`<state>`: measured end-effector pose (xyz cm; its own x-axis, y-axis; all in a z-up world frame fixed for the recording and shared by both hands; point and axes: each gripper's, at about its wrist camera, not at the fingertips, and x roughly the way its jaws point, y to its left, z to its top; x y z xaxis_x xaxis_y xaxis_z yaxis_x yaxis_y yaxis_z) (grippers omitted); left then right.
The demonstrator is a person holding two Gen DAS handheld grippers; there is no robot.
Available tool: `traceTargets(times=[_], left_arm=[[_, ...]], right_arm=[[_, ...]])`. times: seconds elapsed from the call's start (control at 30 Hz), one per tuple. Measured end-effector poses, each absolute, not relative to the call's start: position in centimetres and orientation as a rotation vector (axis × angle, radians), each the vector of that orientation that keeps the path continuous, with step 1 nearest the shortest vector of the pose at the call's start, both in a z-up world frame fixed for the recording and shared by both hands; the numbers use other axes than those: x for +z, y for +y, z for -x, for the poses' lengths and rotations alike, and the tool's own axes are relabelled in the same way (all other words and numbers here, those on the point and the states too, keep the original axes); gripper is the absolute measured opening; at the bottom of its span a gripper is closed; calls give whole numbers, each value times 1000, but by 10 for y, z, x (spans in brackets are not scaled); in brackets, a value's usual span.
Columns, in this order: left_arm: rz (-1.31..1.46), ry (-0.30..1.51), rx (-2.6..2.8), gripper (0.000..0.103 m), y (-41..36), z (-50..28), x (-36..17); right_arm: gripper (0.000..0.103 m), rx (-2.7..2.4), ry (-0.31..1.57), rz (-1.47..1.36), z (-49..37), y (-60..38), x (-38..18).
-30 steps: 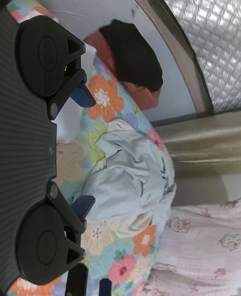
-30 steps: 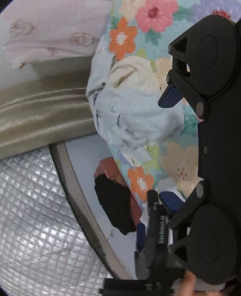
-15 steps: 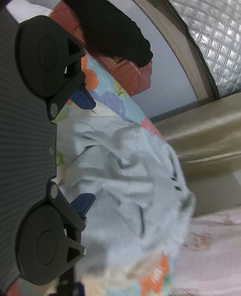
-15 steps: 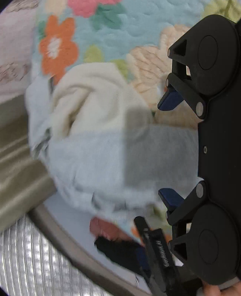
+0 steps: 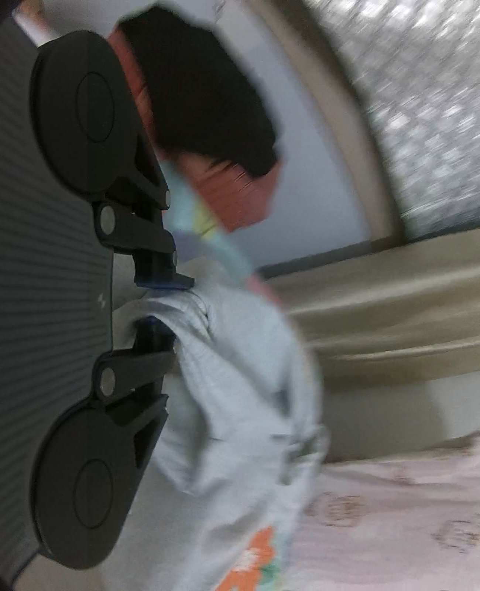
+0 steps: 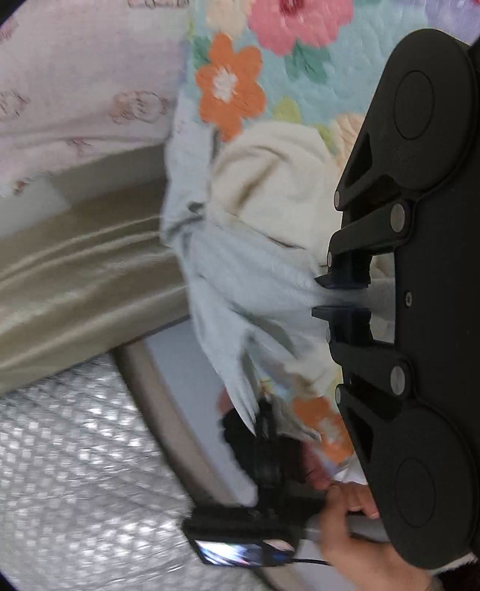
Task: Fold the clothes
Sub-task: 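Lift the light blue shirt with both grippers and shake it open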
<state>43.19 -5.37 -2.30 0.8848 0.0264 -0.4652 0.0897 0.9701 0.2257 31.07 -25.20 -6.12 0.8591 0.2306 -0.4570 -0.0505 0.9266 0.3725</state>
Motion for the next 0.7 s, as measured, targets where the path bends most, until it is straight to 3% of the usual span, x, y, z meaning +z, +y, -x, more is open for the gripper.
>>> traceTargets(times=[0.37,0.53,0.7], left_arm=[[-158,278,-43,13,-31,-310,50],[-134,197,-60,12,-45,-272,84],[-27,132,-108,12,-41,-223,128]], right_arm=[[11,55,499,-245,-224,-289,-15],[11,-59,591,-352,-228,-328,-1],[10,-106,549,-170,-203,-345,54]])
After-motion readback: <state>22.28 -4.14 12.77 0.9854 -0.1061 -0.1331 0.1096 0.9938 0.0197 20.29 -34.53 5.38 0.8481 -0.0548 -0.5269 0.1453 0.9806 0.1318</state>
